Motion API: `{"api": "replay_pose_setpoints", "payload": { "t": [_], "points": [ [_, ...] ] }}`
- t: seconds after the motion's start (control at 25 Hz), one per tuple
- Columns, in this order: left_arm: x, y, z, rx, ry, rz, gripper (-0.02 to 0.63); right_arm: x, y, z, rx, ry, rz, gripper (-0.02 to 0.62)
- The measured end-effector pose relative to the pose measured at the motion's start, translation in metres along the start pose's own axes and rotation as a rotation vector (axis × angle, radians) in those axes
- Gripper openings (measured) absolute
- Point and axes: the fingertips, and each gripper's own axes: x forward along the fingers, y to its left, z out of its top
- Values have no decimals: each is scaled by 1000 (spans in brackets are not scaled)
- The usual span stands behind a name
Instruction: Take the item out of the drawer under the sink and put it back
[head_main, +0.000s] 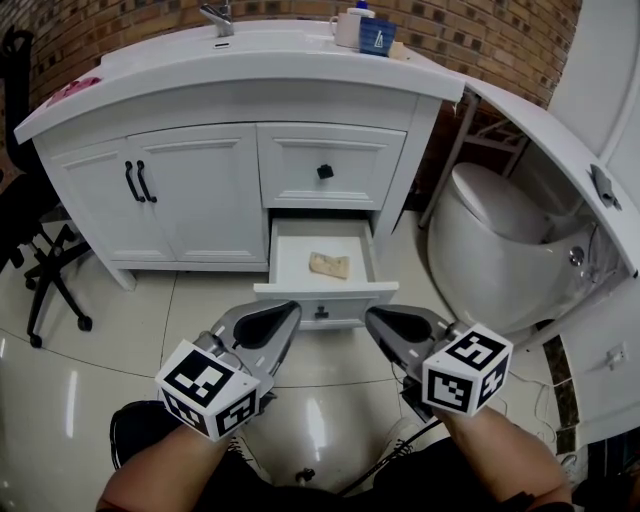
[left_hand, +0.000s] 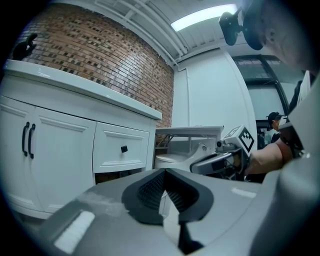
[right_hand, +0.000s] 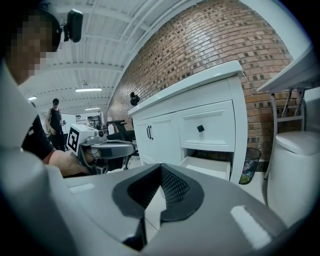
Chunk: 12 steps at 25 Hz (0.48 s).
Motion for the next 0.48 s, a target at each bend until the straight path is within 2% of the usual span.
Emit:
{"api": "replay_pose_setpoints", "payload": {
  "t": [0.48],
  "points": [
    [1, 2, -3, -2, 5, 4, 6, 2, 2, 1, 0, -1, 14, 6]
  ]
}}
